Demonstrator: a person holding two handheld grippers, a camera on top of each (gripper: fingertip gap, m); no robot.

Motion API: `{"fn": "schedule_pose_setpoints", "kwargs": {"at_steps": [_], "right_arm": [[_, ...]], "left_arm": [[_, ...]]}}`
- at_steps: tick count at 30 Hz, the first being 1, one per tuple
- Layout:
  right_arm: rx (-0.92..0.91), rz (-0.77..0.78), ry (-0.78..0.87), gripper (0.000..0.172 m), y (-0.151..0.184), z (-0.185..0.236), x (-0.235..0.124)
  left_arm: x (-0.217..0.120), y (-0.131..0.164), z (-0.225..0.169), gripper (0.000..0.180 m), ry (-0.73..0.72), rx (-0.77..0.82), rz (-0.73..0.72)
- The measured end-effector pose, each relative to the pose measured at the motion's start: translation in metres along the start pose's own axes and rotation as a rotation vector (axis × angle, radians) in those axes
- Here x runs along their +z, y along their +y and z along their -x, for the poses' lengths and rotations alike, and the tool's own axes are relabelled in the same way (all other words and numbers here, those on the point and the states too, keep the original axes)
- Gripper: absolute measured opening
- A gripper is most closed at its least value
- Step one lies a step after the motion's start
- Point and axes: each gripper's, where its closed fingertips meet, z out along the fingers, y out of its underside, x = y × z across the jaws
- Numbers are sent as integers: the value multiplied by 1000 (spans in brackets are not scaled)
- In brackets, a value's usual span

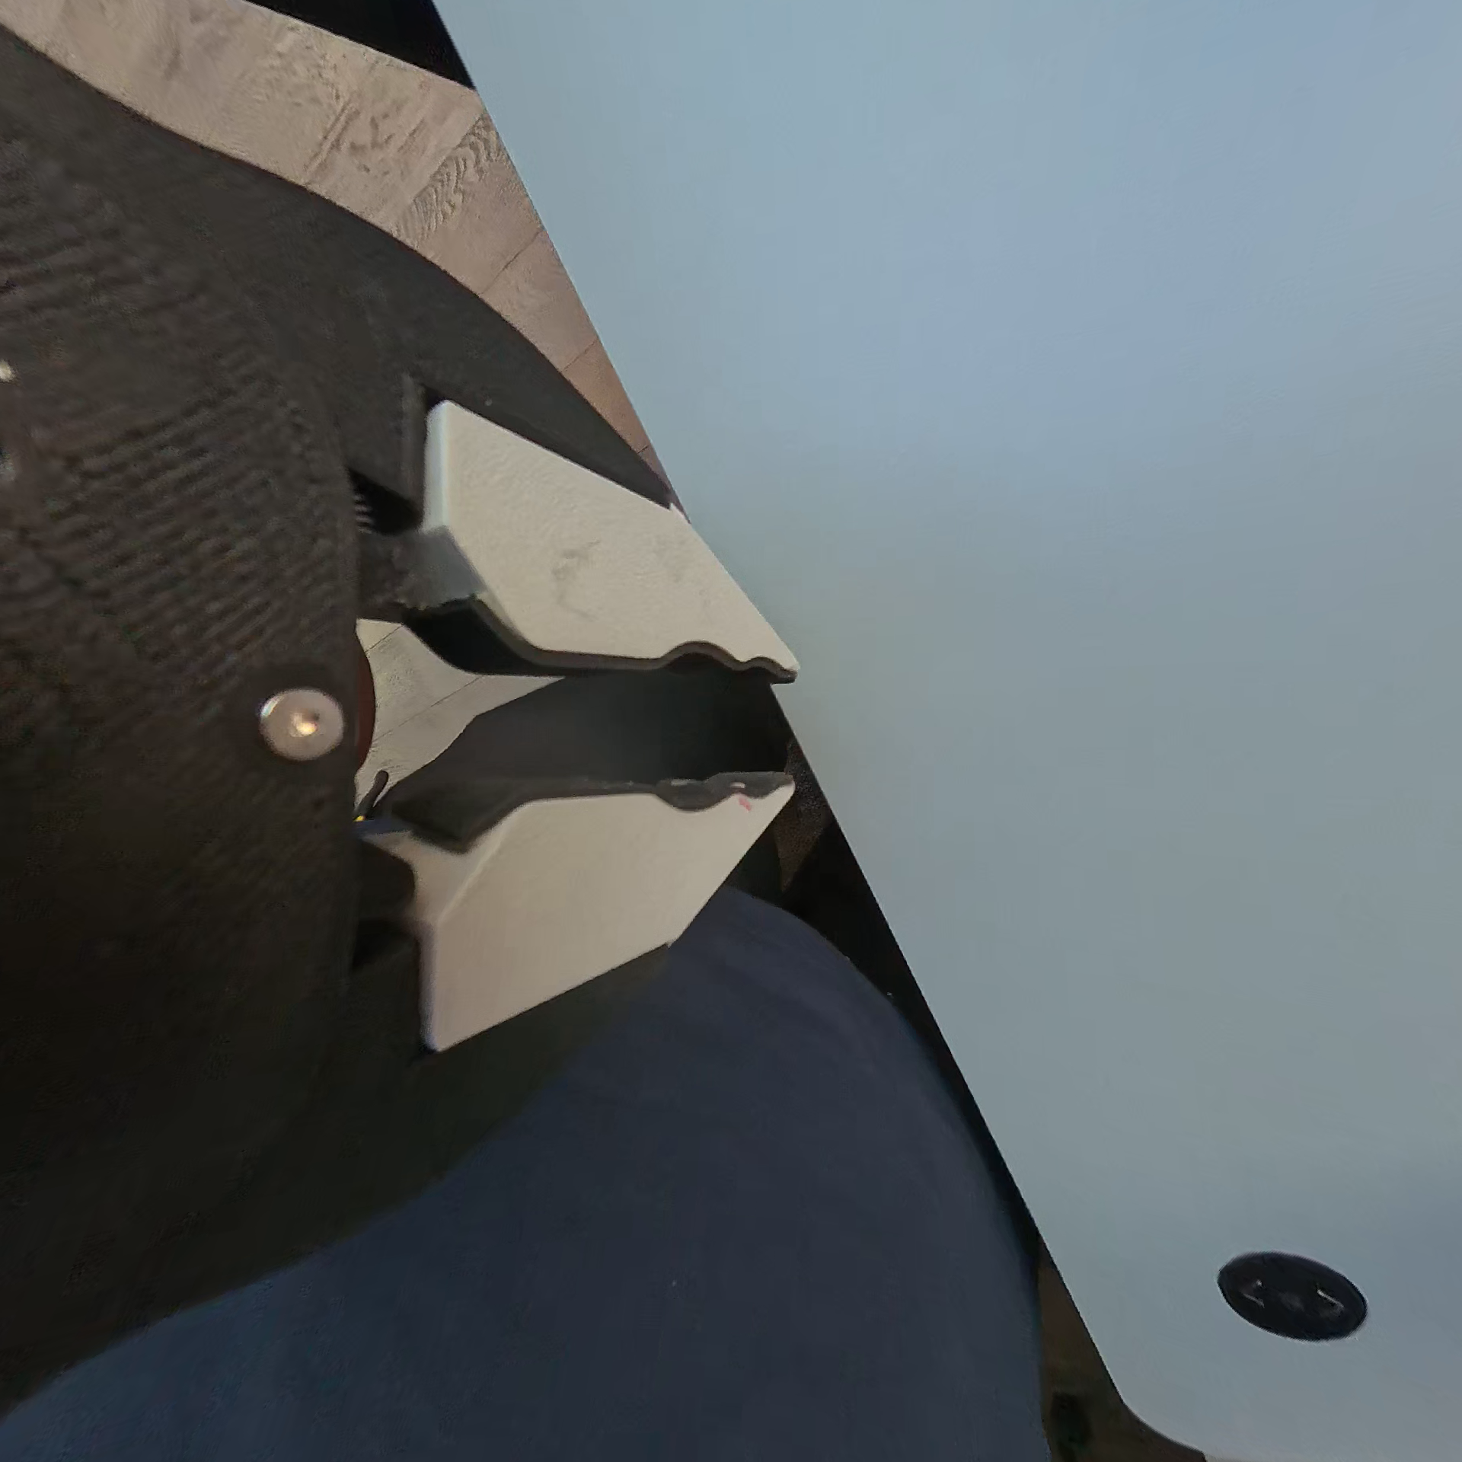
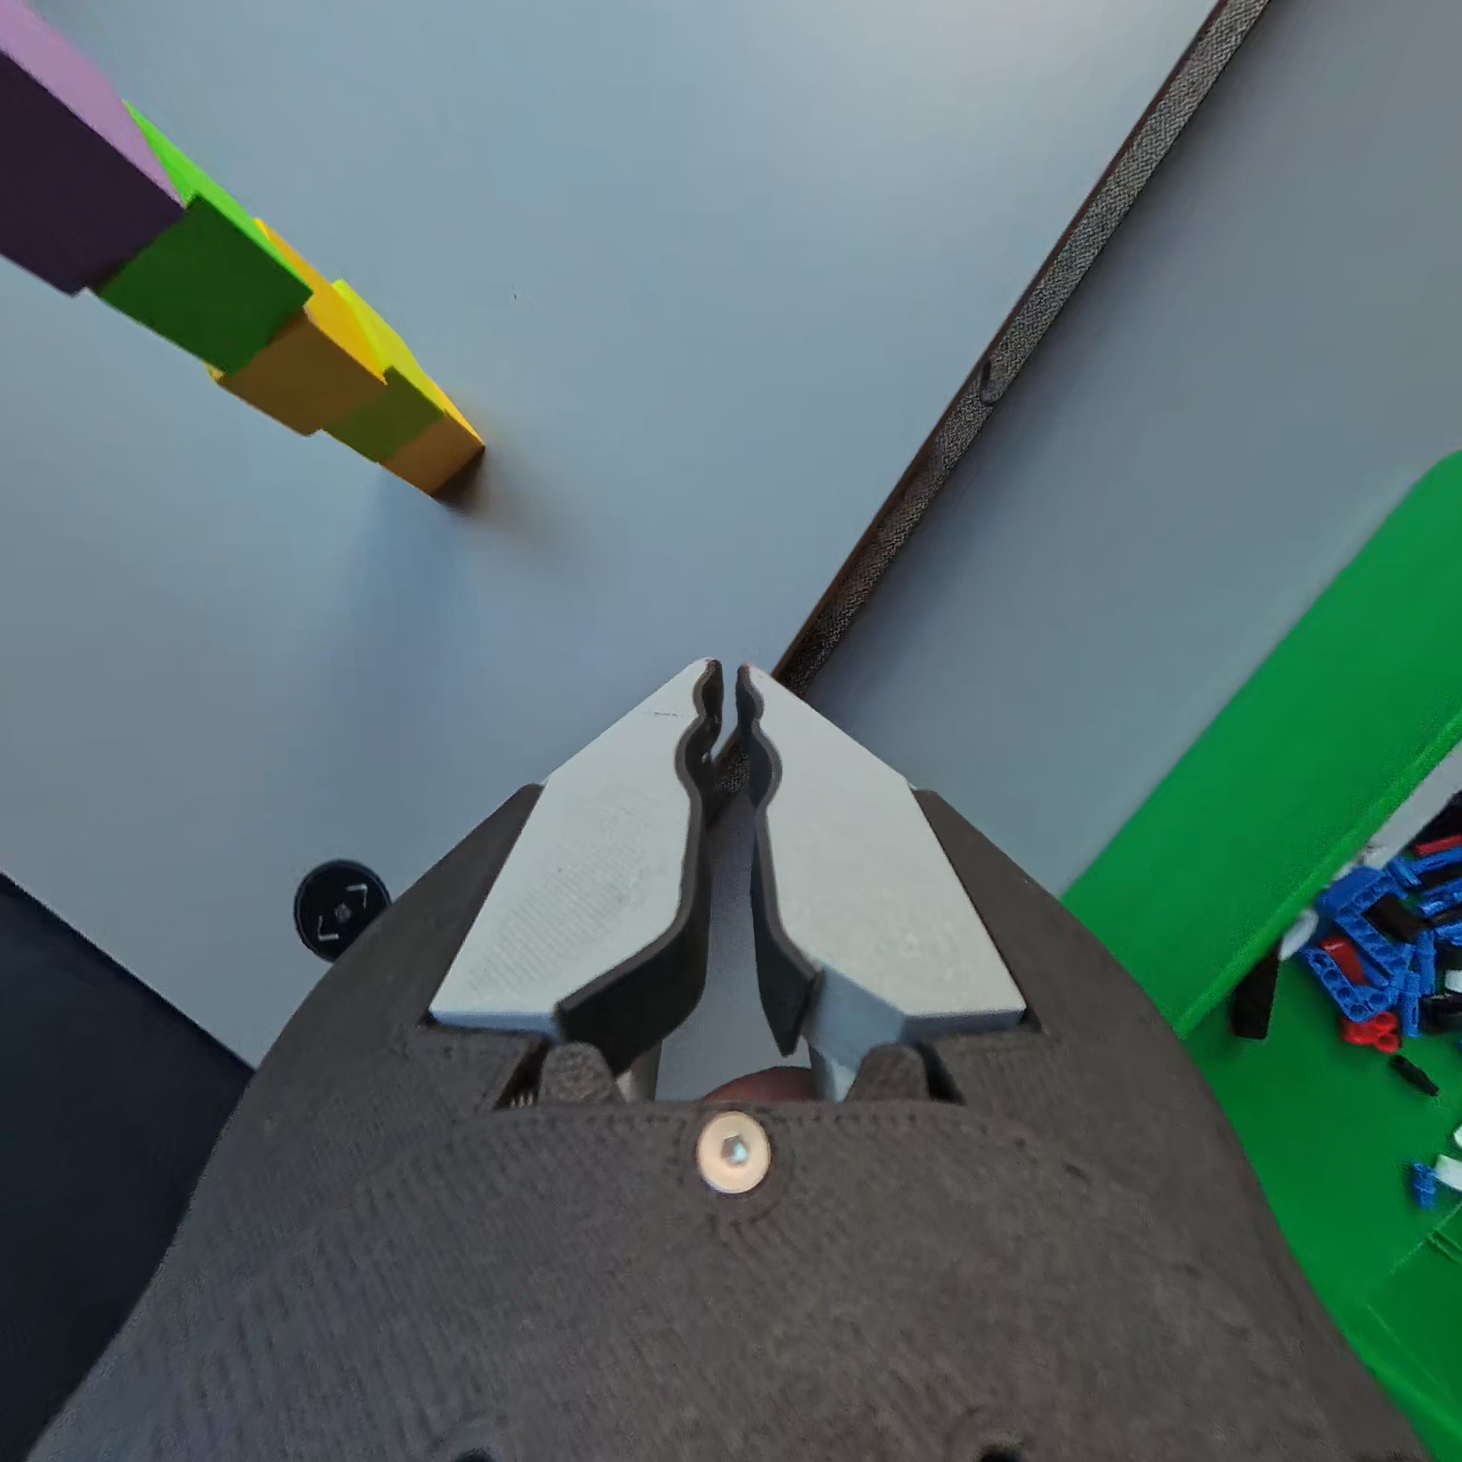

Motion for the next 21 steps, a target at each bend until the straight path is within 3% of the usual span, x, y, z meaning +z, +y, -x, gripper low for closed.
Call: {"fn": "schedule_pose_setpoints", "kwargs": {"at_steps": [5,9,15,21], "right_arm": [[-19,12,88,0,-27,19,43],[-28,25,1,0,-55,74,71],[-52,-68,62,0,-83,78,40],[1,-13,48,1,-49,61,9]], "left_arm": [[-6,-10,16,16,-71,-52,-19],[-11,-13,28,16,-61,-70,-38],[-12,-1,45,16,-22,-53,-45],[-8,2,56,16,29,-47,-50]]}}
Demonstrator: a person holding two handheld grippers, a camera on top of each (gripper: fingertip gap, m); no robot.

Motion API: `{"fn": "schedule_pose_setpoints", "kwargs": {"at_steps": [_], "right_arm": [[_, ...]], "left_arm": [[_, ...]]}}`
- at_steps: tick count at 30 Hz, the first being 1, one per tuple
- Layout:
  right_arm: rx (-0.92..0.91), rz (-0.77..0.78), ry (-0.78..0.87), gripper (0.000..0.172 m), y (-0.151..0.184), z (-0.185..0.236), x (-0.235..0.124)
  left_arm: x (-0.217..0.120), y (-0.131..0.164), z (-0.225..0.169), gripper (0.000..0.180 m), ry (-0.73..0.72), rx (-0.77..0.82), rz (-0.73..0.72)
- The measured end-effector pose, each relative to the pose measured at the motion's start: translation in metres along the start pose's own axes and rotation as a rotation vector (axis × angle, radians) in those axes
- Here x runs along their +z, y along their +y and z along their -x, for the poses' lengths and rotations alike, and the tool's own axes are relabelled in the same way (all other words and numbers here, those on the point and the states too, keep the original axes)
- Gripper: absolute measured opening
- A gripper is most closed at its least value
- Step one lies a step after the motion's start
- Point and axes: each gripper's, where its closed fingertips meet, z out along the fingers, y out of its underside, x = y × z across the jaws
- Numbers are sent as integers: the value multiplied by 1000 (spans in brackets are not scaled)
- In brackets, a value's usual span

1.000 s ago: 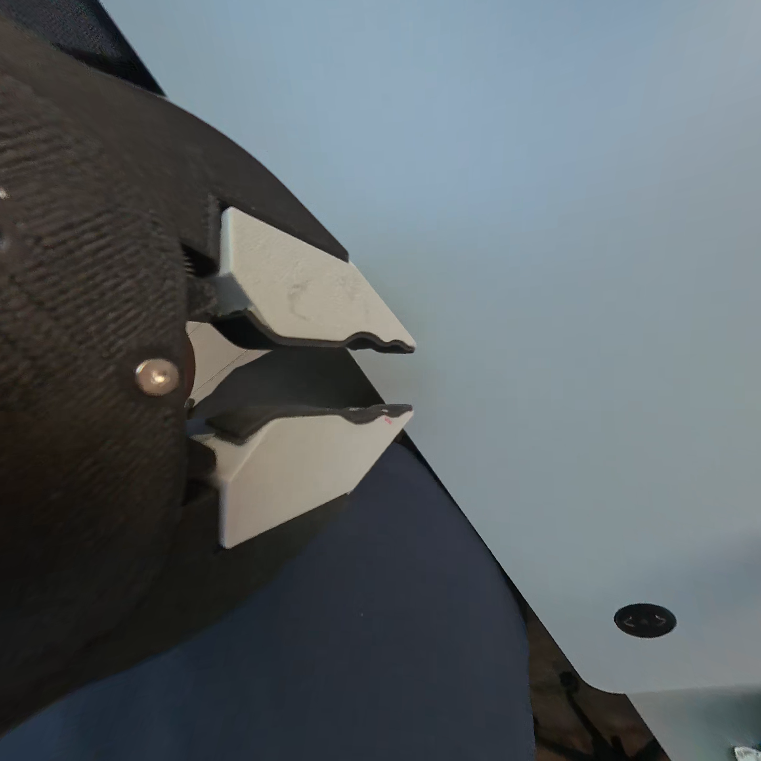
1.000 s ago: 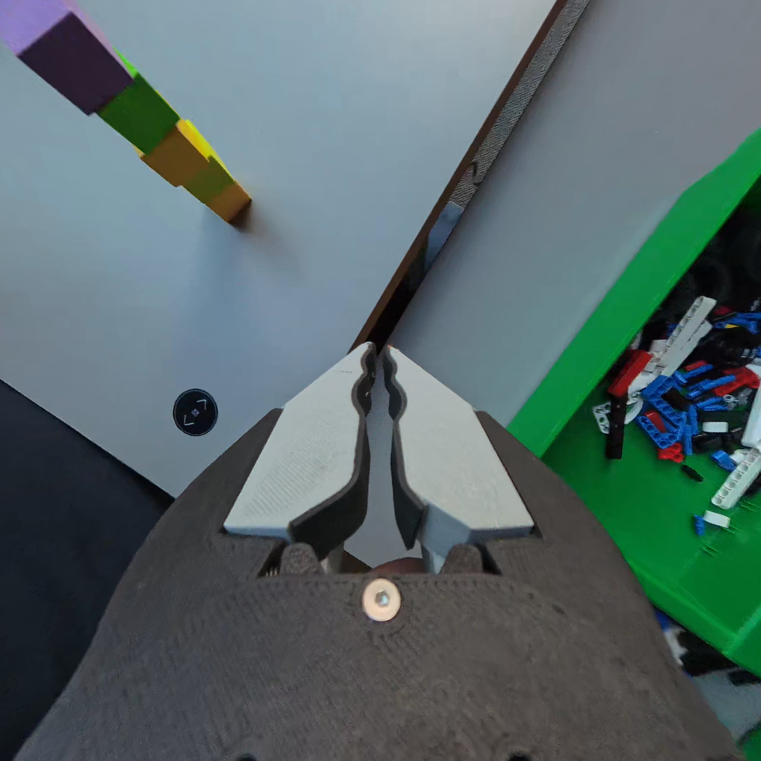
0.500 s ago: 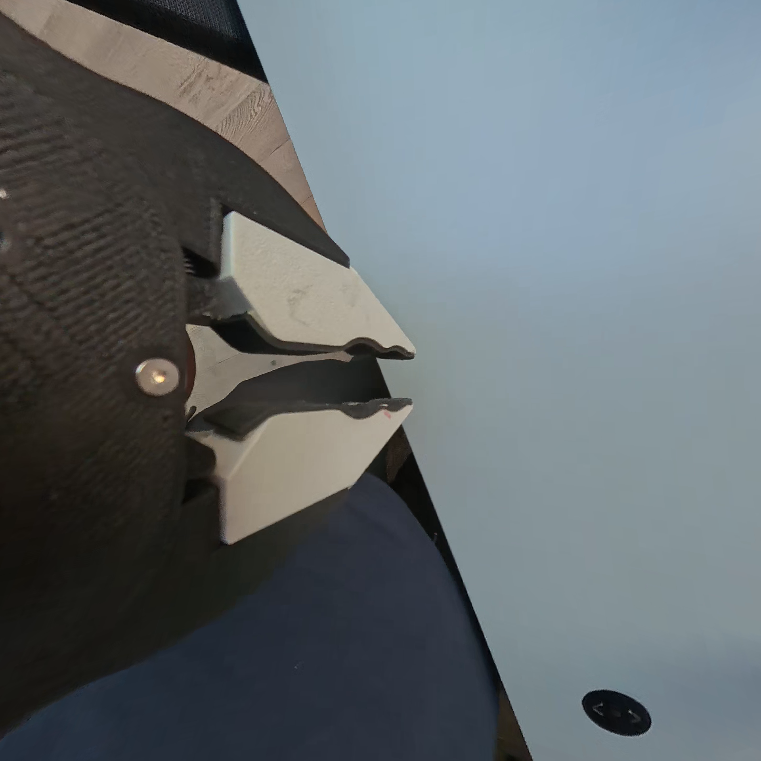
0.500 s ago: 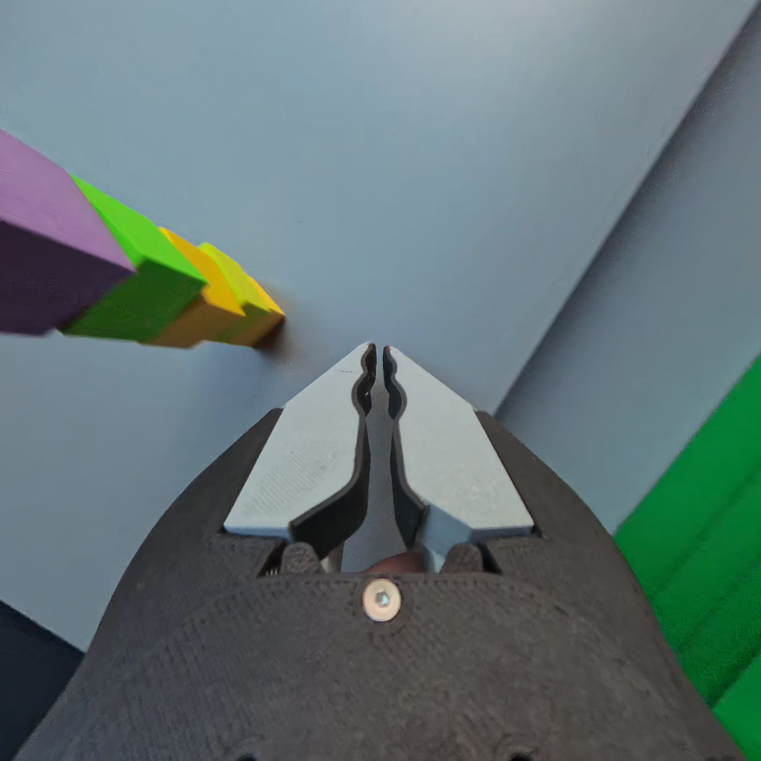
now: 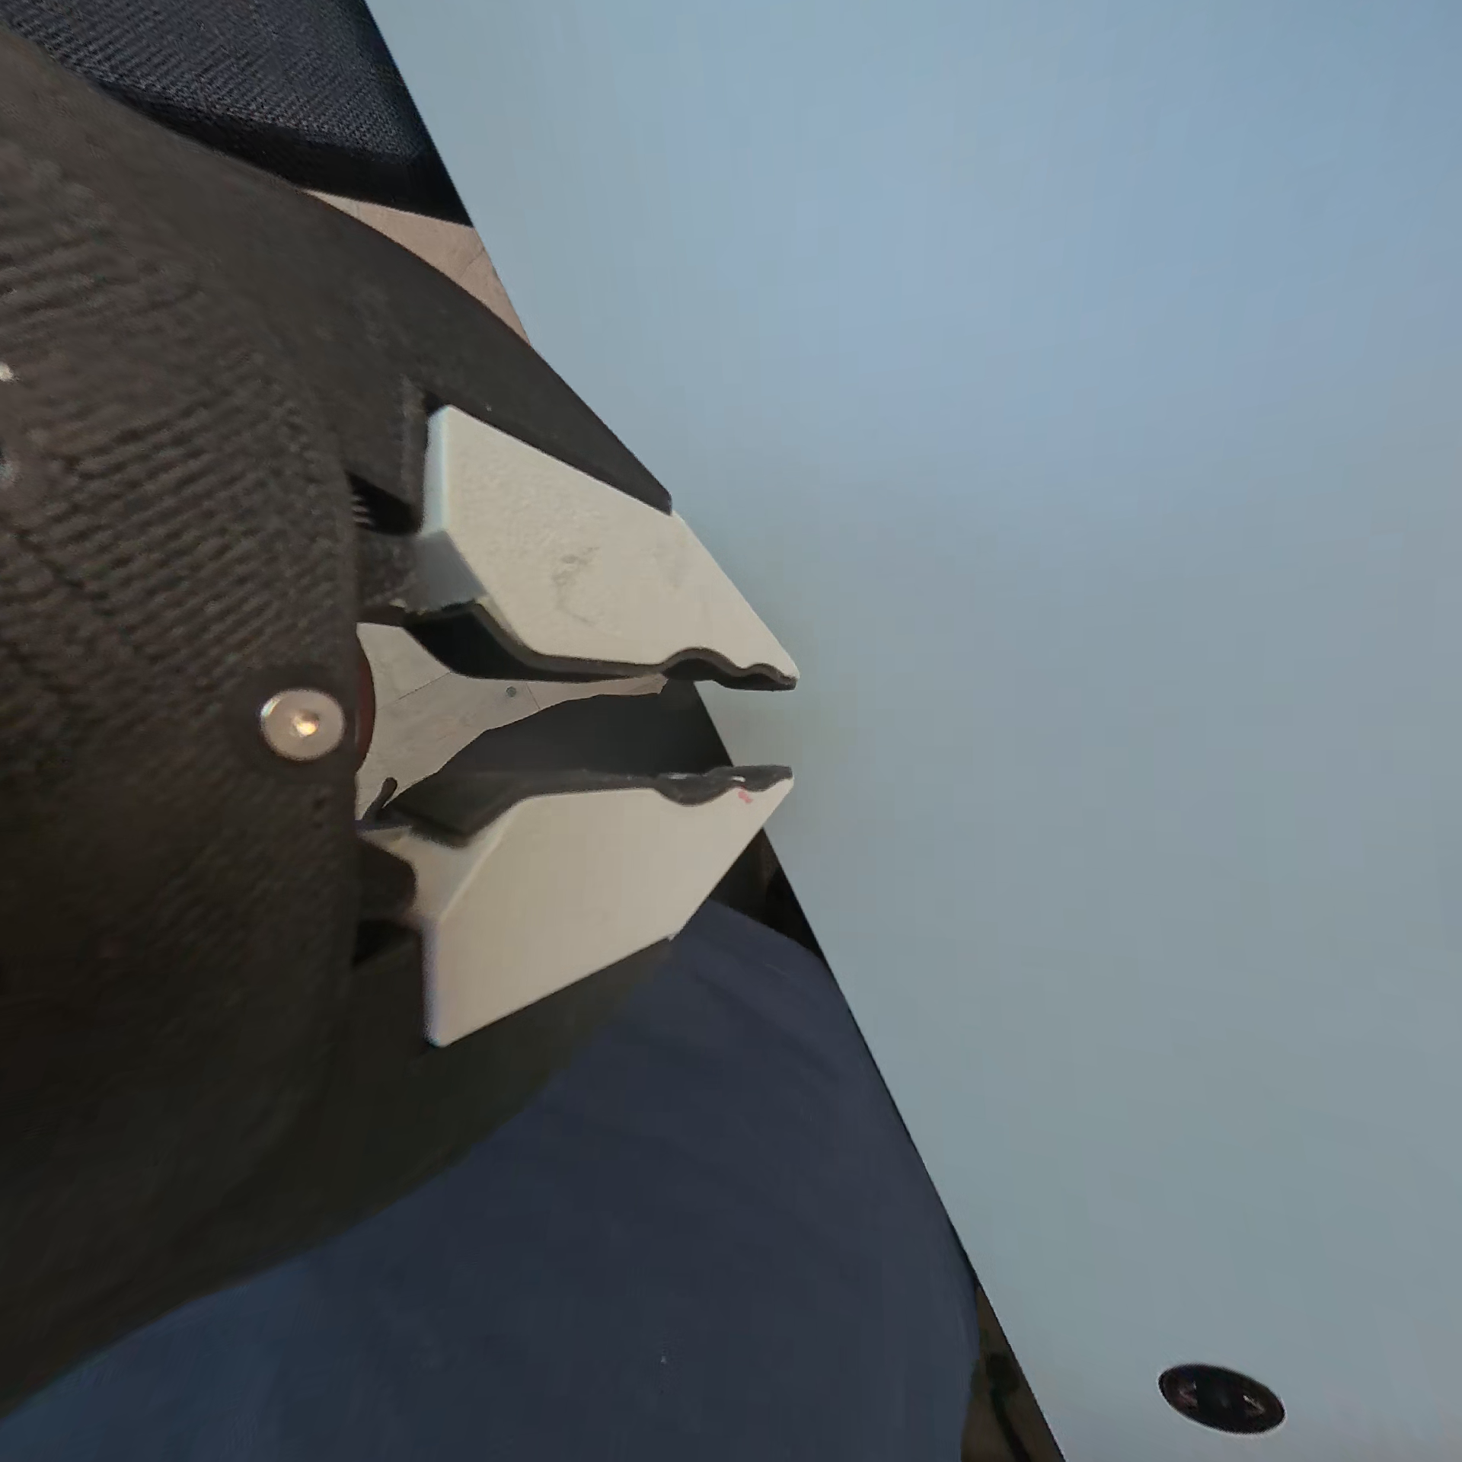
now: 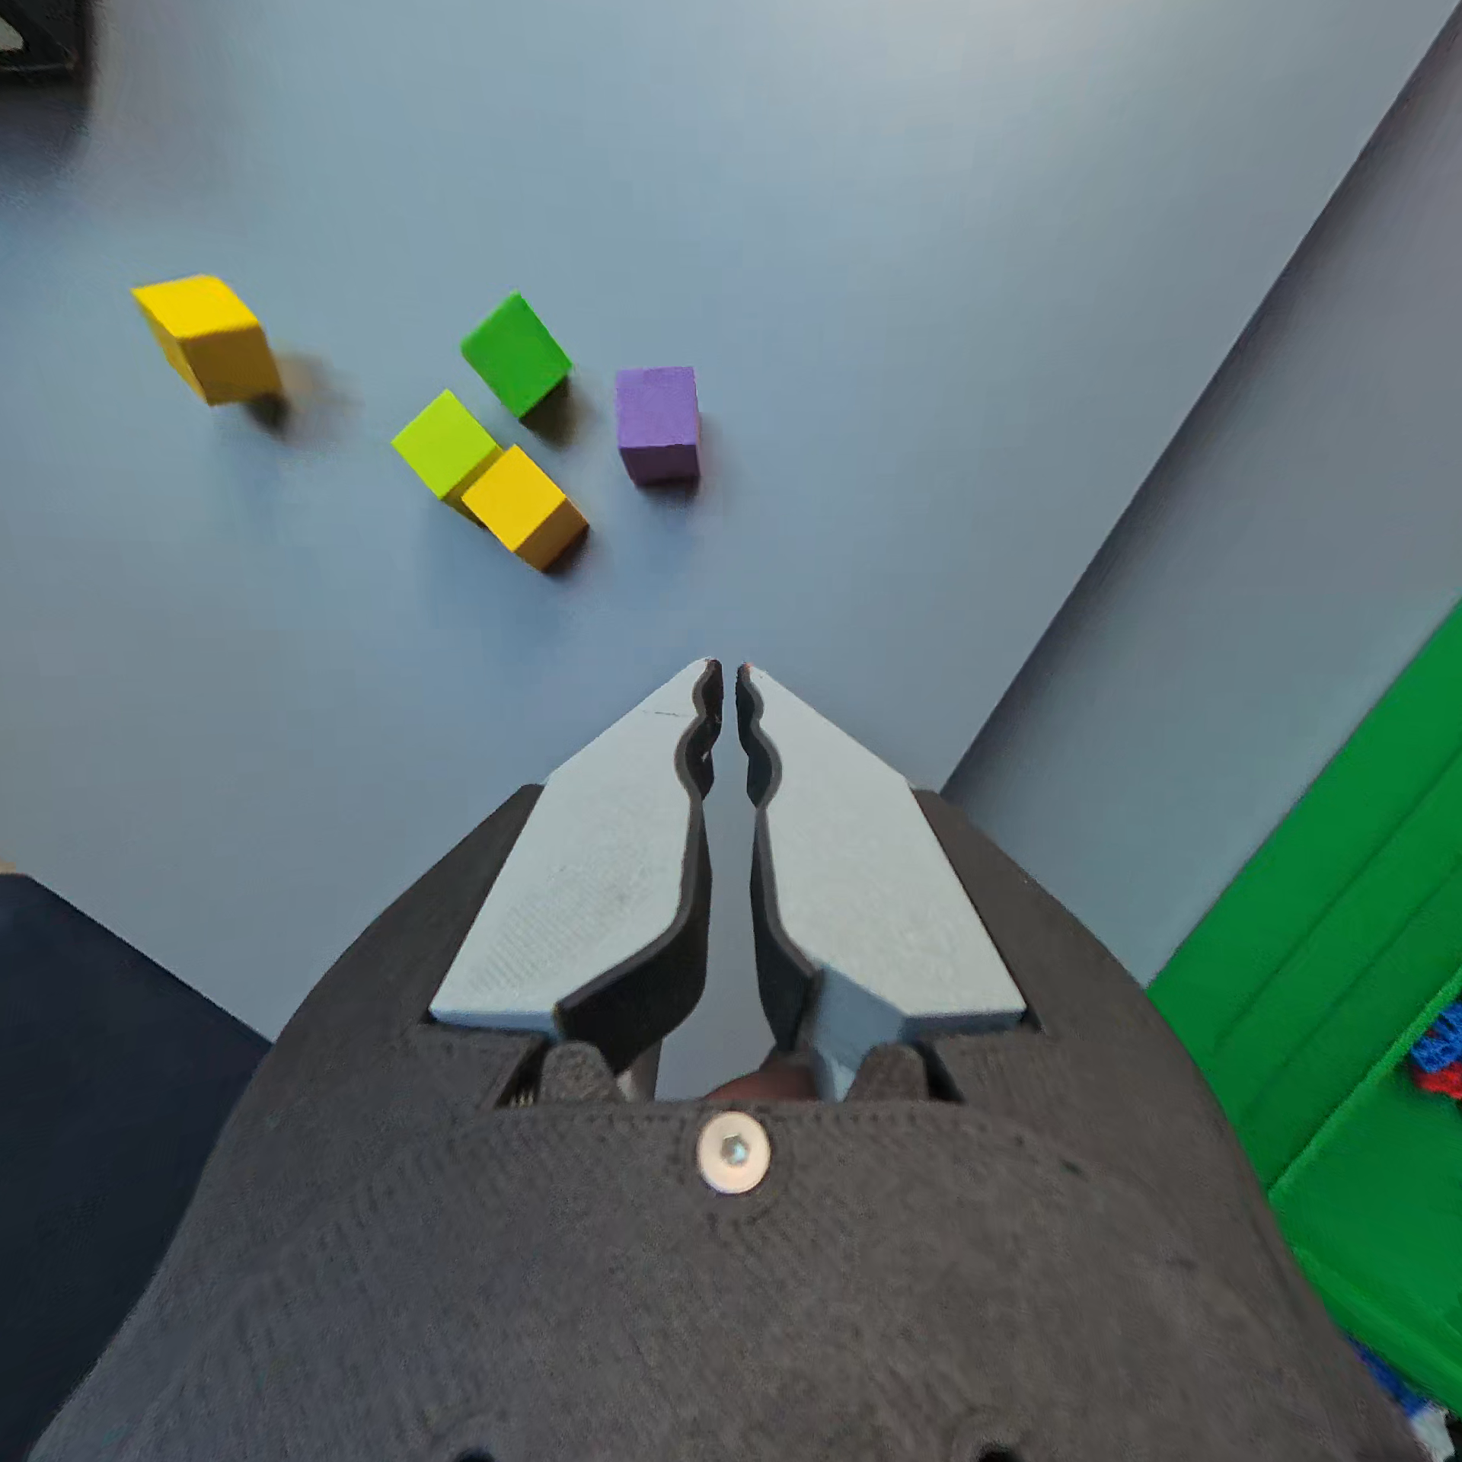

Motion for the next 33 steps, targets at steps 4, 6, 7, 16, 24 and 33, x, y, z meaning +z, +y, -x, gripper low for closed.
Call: {"fn": "schedule_pose_setpoints", "kwargs": {"at_steps": [4,6,7,16,24,33], "right_arm": [[27,24,-38,6,27,4,-15],[41,31,-67,10,40,9,-20],[44,38,-77,11,46,11,-21],[32,106,-171,13,87,35,-20],[59,108,-203,12,109,53,-24],[119,112,-167,12,130,41,-37]], "left_arm": [[4,-2,2,17,24,14,3],[5,-4,3,18,22,26,2],[6,-7,4,20,22,31,-2],[2,-87,3,44,-6,130,-121],[28,-166,7,60,-146,342,-95],[57,-167,4,26,-142,536,68]]}}
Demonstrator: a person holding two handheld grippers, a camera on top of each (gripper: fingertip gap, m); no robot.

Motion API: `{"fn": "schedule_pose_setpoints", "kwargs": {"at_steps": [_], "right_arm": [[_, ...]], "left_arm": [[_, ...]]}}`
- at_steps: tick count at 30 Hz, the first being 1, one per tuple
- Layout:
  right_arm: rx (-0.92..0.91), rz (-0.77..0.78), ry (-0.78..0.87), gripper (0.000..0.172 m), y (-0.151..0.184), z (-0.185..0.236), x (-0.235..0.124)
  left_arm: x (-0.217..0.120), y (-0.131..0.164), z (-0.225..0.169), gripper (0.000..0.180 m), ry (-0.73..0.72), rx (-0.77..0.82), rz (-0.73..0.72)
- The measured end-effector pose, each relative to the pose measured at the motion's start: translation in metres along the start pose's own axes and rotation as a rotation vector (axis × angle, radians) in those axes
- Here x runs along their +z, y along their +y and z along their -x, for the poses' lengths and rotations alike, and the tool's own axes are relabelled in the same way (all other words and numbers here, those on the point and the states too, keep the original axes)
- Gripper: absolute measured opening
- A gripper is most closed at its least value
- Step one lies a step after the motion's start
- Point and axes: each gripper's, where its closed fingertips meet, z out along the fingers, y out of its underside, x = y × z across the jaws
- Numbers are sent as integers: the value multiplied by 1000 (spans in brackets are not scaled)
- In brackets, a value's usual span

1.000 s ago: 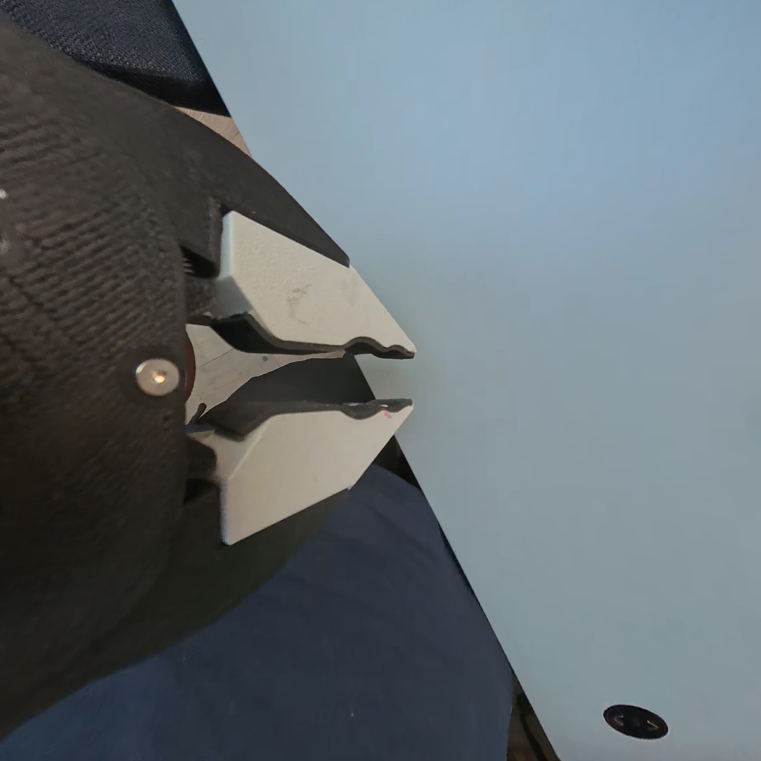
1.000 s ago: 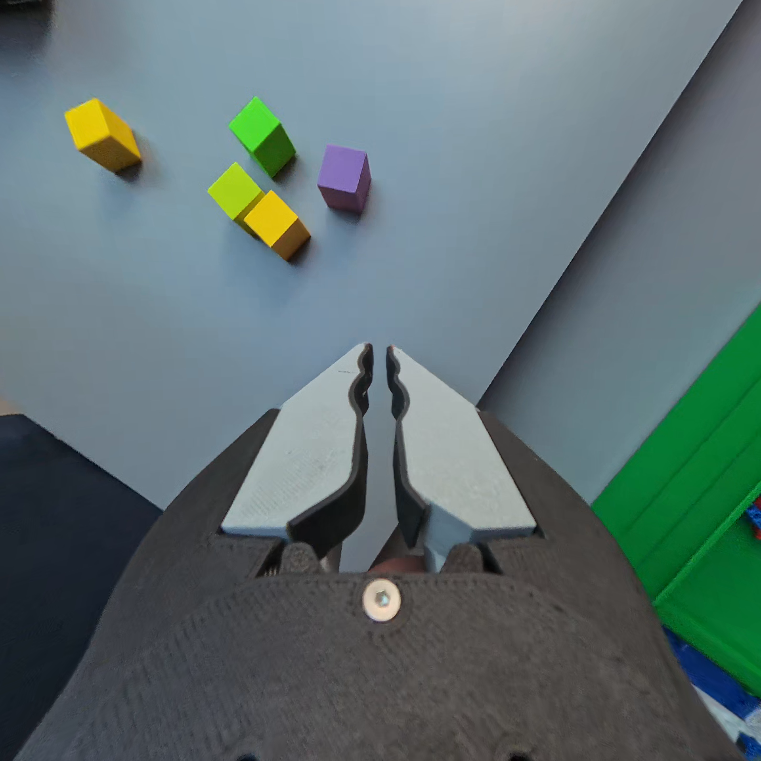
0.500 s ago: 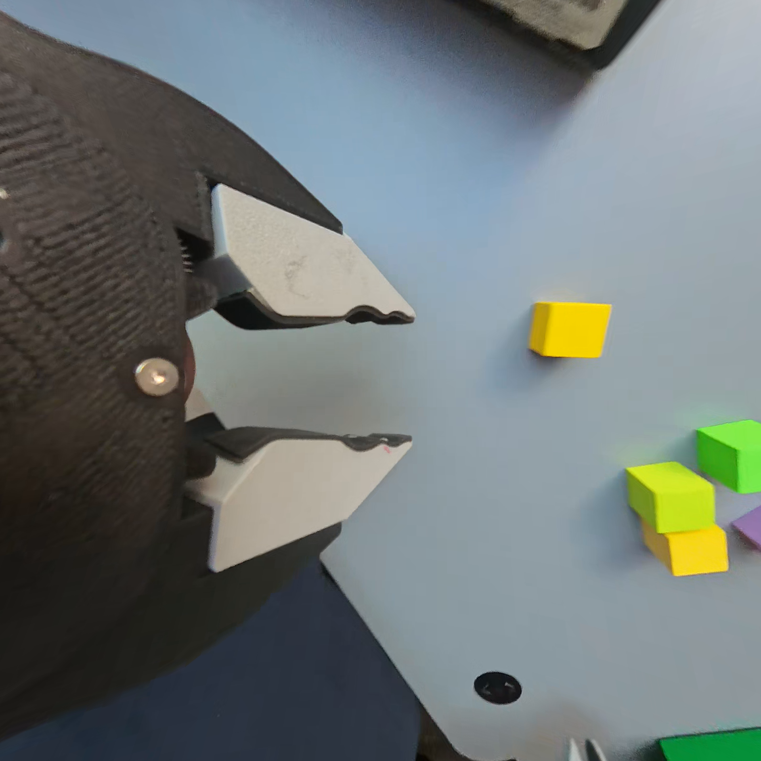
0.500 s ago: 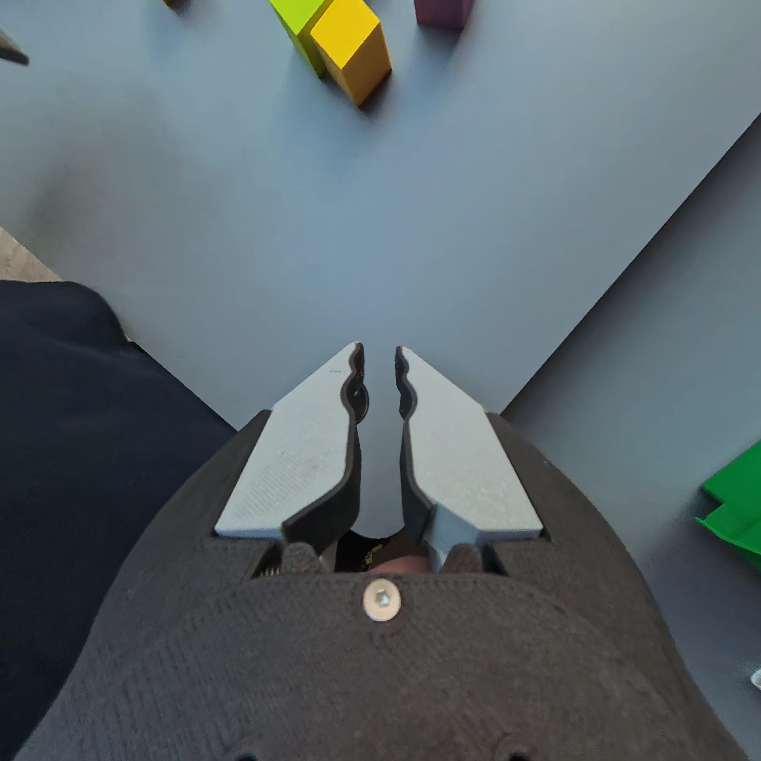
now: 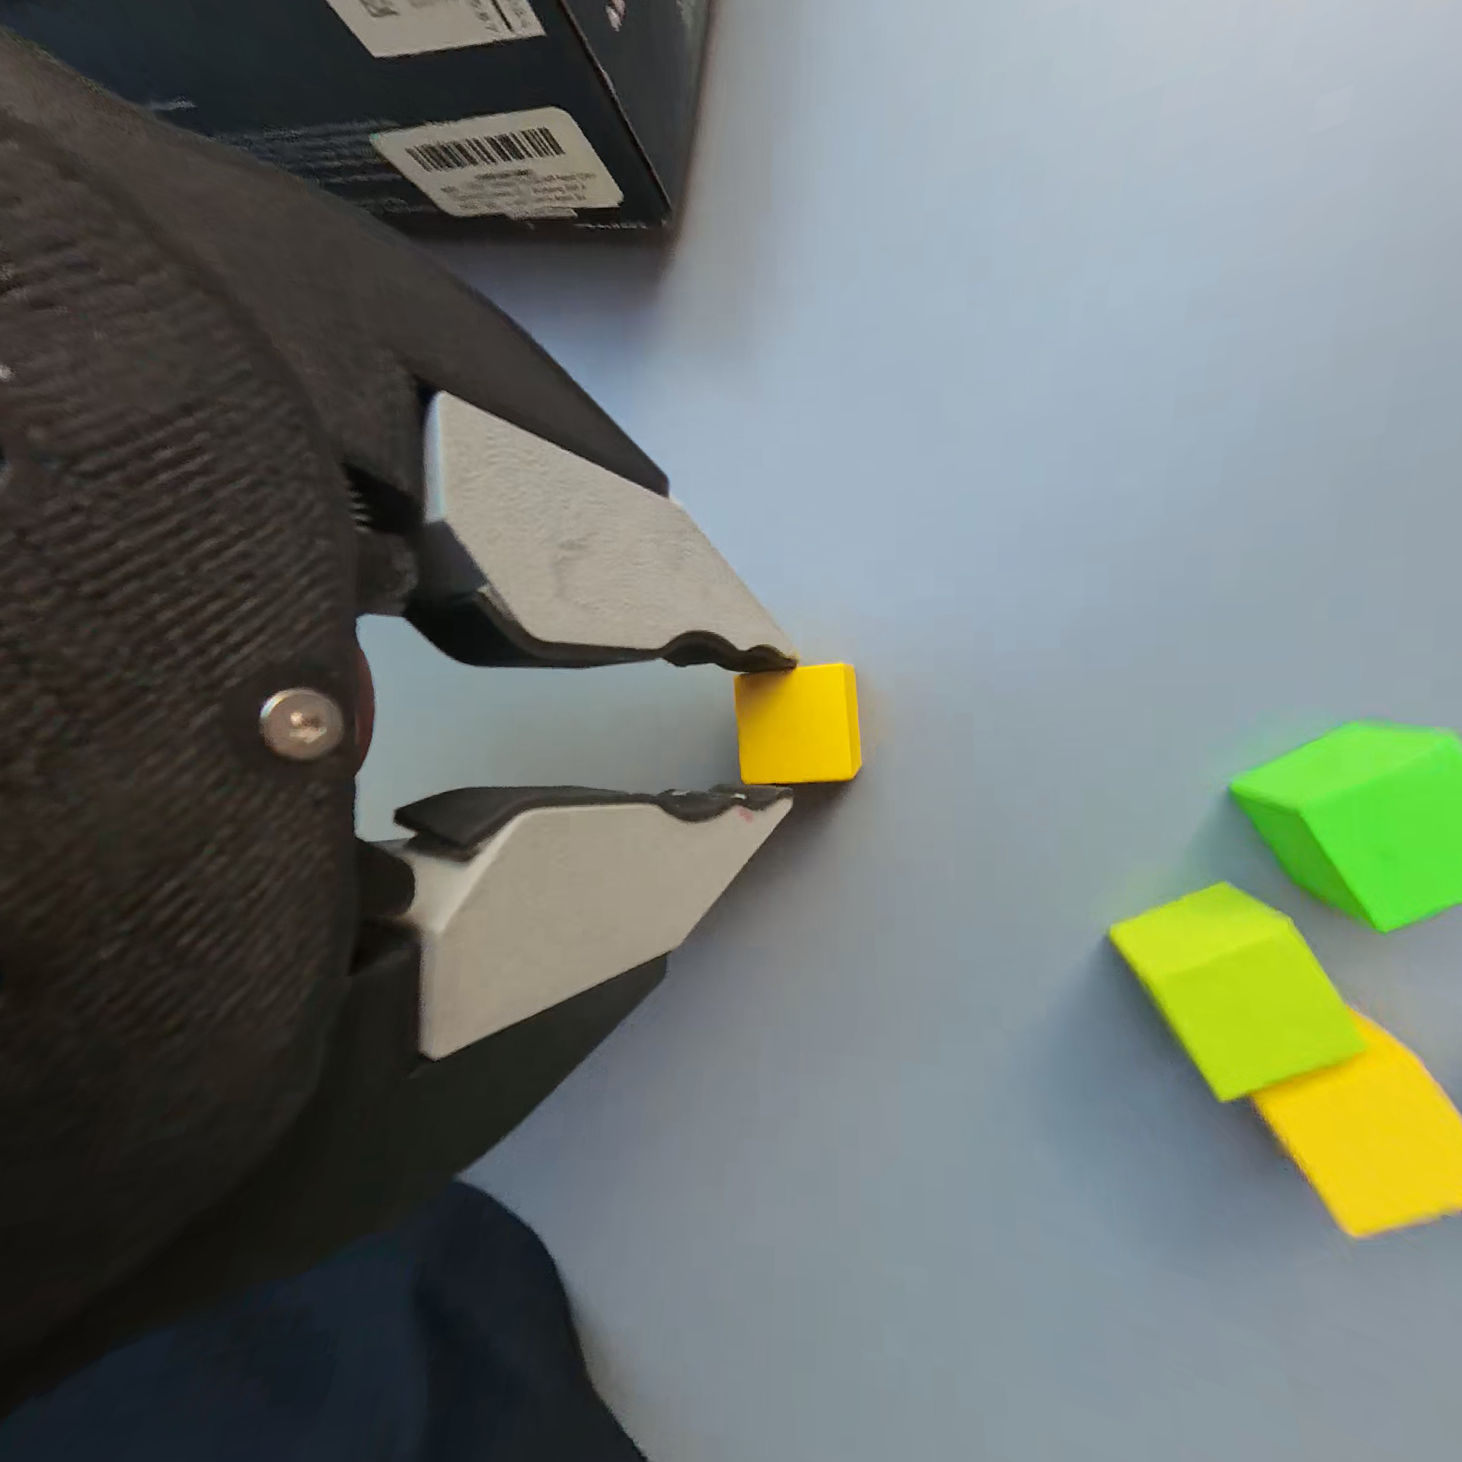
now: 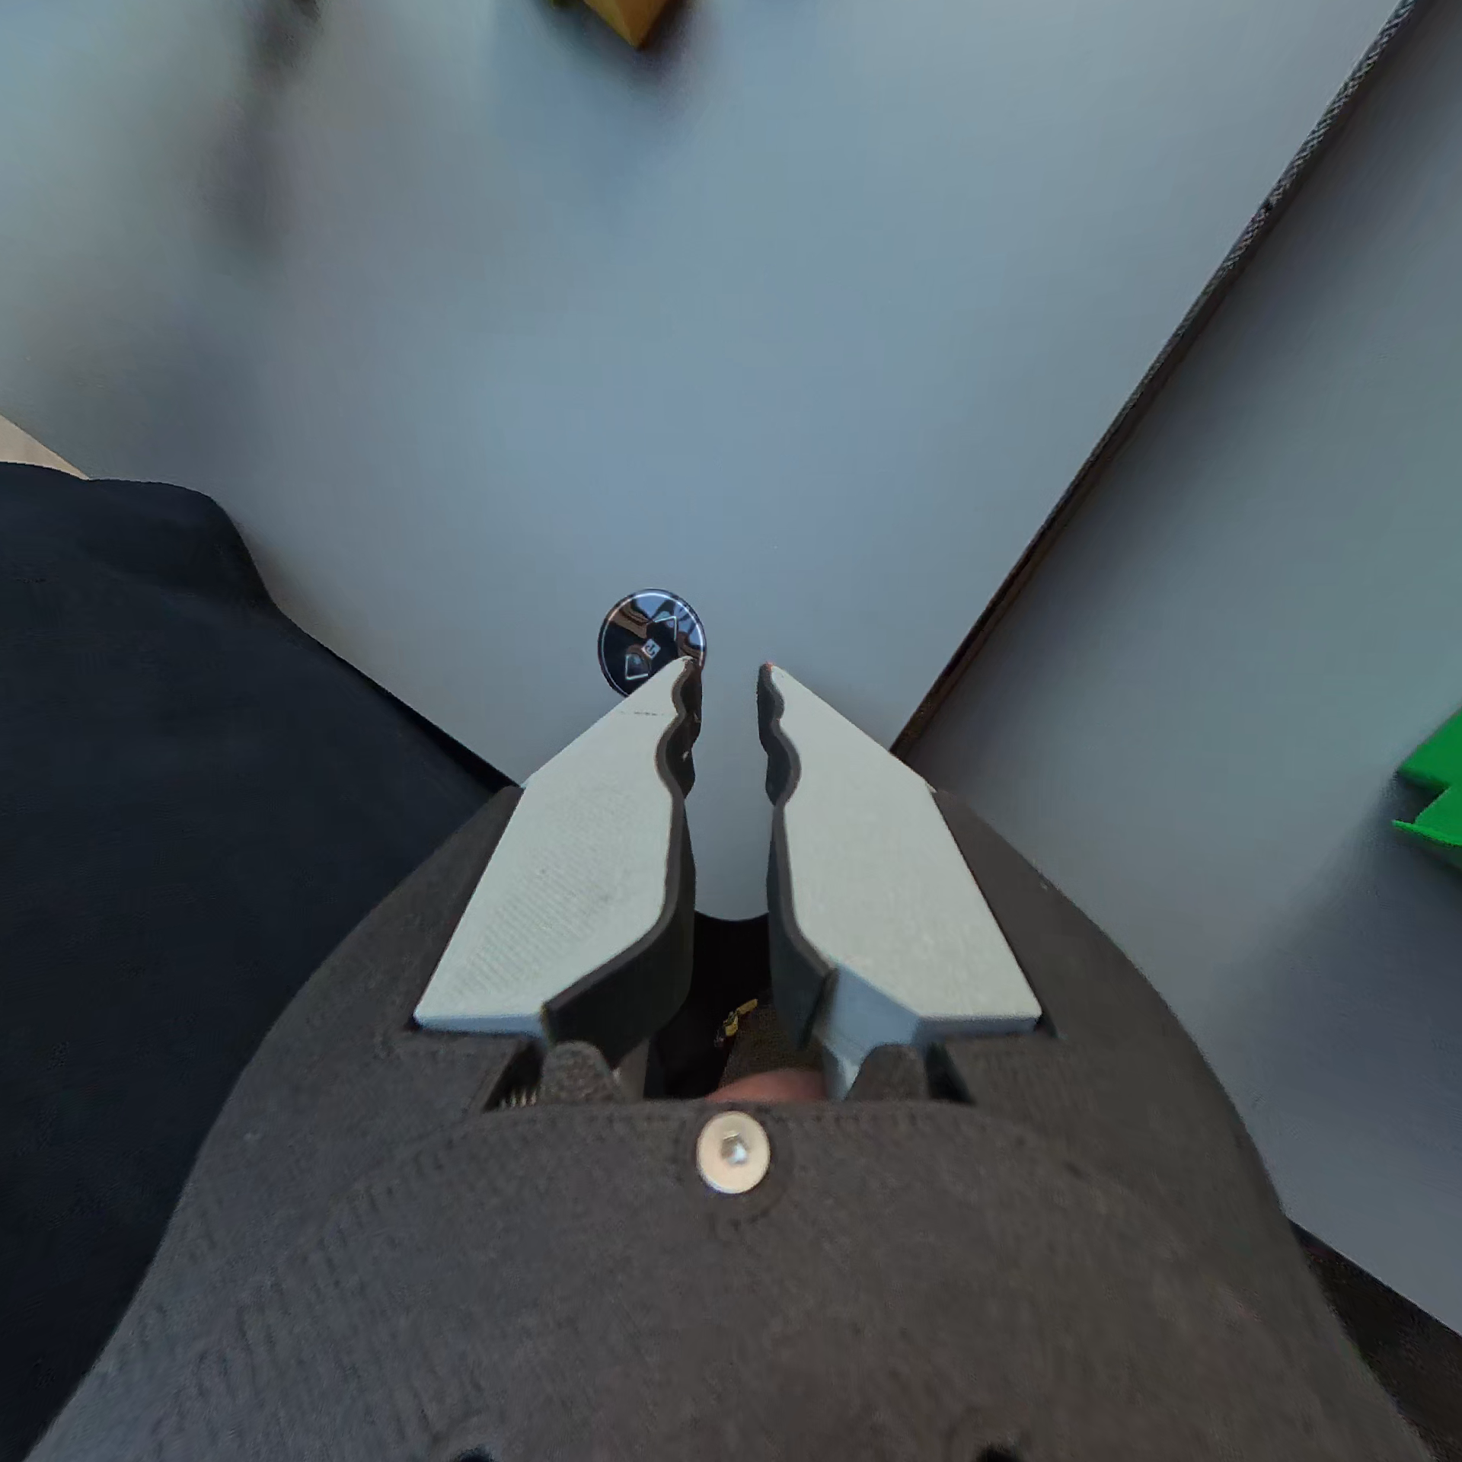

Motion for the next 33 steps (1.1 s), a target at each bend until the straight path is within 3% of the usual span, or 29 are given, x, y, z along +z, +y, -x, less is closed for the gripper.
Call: {"fn": "schedule_pose_setpoints", "kwargs": {"at_steps": [3,6,9,15,27,33], "right_arm": [[11,-5,-14,12,4,0,-3],[-1,14,-18,11,8,2,0],[-31,26,-23,11,6,8,4],[-99,28,-46,11,-6,22,9],[-201,-124,-38,5,-47,21,-3],[-262,-131,-62,5,-72,28,1]], "left_arm": [[1,12,-43,28,156,200,44],[1,23,-65,27,138,453,89],[2,23,-82,31,148,525,98],[-13,23,-71,64,76,424,44],[-110,63,-46,57,-77,74,-99],[-144,119,1,52,-188,-137,-81]]}}
